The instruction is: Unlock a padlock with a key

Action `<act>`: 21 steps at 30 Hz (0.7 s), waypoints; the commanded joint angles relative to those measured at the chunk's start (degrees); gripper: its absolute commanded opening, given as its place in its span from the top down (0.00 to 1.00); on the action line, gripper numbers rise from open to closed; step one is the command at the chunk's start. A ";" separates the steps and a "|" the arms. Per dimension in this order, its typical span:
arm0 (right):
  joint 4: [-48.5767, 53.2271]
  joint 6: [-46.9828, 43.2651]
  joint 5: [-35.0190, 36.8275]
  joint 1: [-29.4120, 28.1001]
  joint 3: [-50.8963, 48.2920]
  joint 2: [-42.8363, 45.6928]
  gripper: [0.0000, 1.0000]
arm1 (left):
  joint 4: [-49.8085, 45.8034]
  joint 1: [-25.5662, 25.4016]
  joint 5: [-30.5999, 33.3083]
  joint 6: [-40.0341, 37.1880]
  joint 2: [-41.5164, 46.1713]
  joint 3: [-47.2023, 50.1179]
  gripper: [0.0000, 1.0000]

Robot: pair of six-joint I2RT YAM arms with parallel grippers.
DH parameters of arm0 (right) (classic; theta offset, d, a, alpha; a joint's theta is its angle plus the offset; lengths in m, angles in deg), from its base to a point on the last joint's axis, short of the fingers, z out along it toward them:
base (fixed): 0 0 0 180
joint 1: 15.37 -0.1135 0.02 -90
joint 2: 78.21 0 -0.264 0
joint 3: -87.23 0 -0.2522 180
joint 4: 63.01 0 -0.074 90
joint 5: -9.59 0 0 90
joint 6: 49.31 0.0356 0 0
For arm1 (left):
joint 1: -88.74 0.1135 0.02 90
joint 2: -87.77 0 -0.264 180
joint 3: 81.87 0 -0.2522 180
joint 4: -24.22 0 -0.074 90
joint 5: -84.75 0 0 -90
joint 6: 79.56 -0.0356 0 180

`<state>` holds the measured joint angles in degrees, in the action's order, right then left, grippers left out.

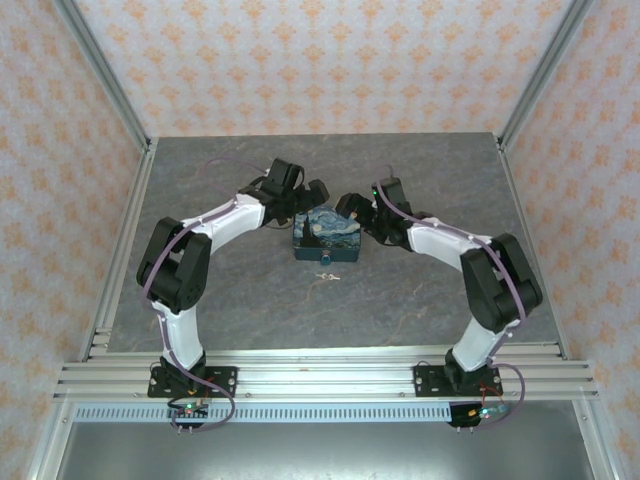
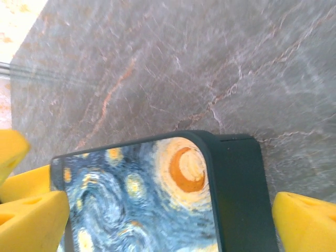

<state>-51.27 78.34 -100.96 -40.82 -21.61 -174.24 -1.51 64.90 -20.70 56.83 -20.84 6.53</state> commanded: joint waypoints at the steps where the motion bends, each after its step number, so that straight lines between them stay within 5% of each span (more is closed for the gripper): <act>1: 2.85 -4.37 5.04 0.48 -2.48 5.26 0.01 | -1.13 1.25 1.15 -1.39 -0.22 -1.73 0.00; 6: 5.17 -8.18 -1.45 0.33 -8.92 11.79 0.00 | 0.08 4.61 0.44 -2.06 4.81 2.86 0.00; 11: 16.55 -16.95 -4.16 -5.76 -10.29 16.43 0.11 | -1.43 6.03 2.14 -5.17 15.64 11.14 0.00; 21: 27.60 -28.51 1.50 -16.45 -2.19 5.87 0.43 | -1.26 6.04 0.83 -0.02 31.15 29.01 0.00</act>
<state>-28.17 54.90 -102.49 -56.45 -26.59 -165.98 -2.21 71.11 -19.82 54.88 8.86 32.56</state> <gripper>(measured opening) 0.581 0.998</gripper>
